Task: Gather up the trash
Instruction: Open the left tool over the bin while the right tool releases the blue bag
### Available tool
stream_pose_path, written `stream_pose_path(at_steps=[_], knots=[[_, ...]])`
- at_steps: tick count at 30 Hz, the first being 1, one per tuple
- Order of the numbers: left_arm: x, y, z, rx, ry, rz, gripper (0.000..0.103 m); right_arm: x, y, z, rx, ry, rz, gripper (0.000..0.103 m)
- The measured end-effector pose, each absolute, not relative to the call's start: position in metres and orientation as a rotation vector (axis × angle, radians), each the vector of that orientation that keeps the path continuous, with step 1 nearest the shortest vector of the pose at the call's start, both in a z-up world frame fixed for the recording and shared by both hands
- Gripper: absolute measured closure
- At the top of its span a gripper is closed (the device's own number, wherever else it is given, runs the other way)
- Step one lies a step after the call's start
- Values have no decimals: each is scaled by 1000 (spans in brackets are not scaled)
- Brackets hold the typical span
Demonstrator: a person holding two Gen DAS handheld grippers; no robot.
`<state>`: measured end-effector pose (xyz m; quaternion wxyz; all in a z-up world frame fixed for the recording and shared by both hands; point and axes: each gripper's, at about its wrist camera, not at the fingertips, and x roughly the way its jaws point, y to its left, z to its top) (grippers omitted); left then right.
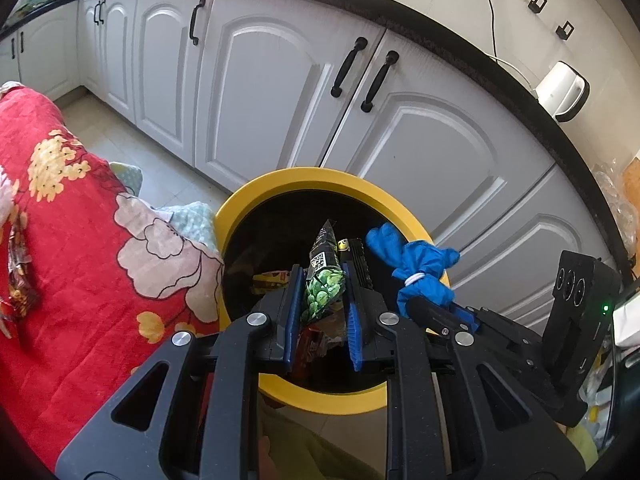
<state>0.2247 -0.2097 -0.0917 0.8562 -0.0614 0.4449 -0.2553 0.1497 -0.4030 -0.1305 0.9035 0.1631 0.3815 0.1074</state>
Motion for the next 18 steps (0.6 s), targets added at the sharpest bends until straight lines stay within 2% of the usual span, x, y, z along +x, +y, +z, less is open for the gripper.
stream_pose_path(at_steps=[2,5,7,11,13,18], knots=[[225,-209,-92,-134,935,-536,89,149,-405,-131,343,786,213,75],[225,-207,-92,-140,937,-537,83,148,-407,-131,345,780,195,64],[225,-204,-92,-148,937,-528,64,148,-409,-131,349,778,188,63],[224,-191,-89,-170,922,-489,50,147,-411,-129,354,769,174,59],[223,-185,-87,-178,918,-478,34,146,-412,-127,359,764,172,57],[217,-173,-79,-175,893,-447,13,145,-412,-123,367,752,171,53]])
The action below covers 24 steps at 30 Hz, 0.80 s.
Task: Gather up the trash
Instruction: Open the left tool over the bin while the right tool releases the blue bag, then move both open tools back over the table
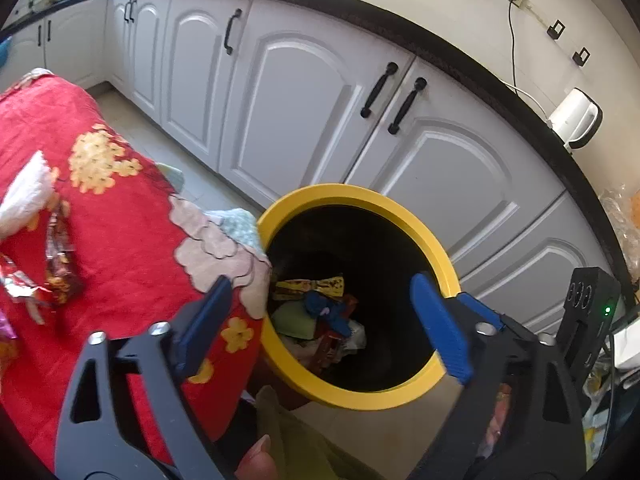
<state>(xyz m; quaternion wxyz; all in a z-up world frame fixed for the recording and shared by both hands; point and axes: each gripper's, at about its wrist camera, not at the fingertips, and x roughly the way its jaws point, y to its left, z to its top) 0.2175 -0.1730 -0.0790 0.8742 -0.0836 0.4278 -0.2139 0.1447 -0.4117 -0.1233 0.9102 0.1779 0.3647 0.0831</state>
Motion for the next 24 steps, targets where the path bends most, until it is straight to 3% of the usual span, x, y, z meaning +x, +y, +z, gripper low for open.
stream_pose_path(at_steps=[24], knots=[[179,-118,-33,-113,730,-334,11,135,-360,-73,271,665,277,50]])
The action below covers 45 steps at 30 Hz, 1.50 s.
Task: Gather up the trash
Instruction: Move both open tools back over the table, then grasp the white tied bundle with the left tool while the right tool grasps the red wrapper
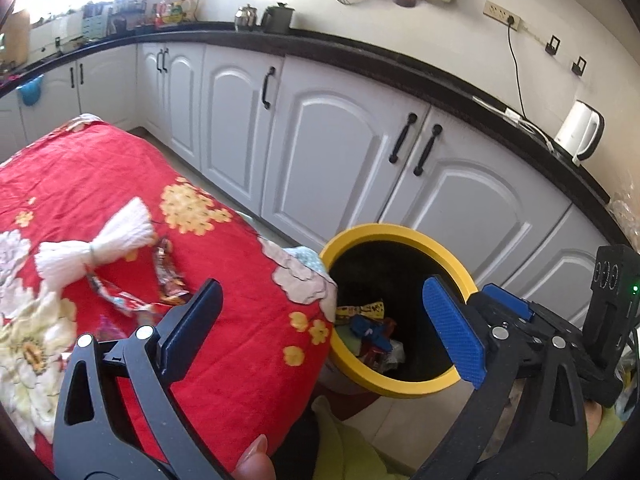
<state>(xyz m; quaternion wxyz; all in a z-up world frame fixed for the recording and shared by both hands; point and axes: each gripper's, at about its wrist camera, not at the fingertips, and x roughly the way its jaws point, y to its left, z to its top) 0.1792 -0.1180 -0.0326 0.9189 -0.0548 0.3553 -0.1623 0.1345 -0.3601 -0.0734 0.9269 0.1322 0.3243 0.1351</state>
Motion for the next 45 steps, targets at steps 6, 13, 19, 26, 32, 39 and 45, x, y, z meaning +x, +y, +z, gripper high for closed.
stream_pose_path(at_steps=[6,13,19,26,32,39,45], knots=[[174,-96,-25,-117,695,-289,11,132,-337,-63,235,651,318,48],[171,-68,-19,-129,653,-227,11,132,-304,-56,192,660,371,47],[169,-48,-16,-152,633,-193,11,133,-277,-52,164,664,421,47],[169,-18,-13,-188,609,-140,11,134,-244,-49,135,672,483,47],[172,16,-14,-249,601,-80,11,141,-211,-51,109,689,534,47],[177,53,-20,-316,599,-14,11,154,-179,-63,91,737,582,47],[182,76,-31,-371,611,22,11,167,-154,-77,62,783,618,50]])
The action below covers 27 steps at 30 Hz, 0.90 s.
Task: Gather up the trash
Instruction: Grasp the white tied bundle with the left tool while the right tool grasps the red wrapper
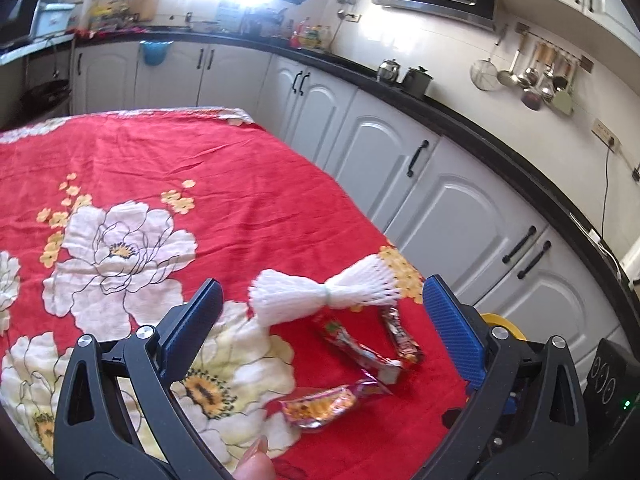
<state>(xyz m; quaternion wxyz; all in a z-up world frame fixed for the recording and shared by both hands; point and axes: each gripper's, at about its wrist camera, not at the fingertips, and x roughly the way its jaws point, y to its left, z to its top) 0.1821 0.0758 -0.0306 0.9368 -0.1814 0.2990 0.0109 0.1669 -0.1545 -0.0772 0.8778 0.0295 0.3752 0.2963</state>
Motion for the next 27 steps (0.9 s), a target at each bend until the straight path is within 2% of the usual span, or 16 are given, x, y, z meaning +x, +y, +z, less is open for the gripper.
stream_pose_path(at_steps=[18,21,23,25,27], knots=[[225,116,-81,-551,735,28,12,205,-122,-109,101,880,649,73],[231,118,-88,-579,753,17,20,206,-121,-109,109,885,657,83],[234,119,-92,-601,763,9,27,204,-120,-109,101,883,667,95],[236,120,-97,-634,773,1,37,200,-119,-108,94,880,673,96],[237,122,-99,-652,774,0,43,196,-120,-108,86,875,674,98]])
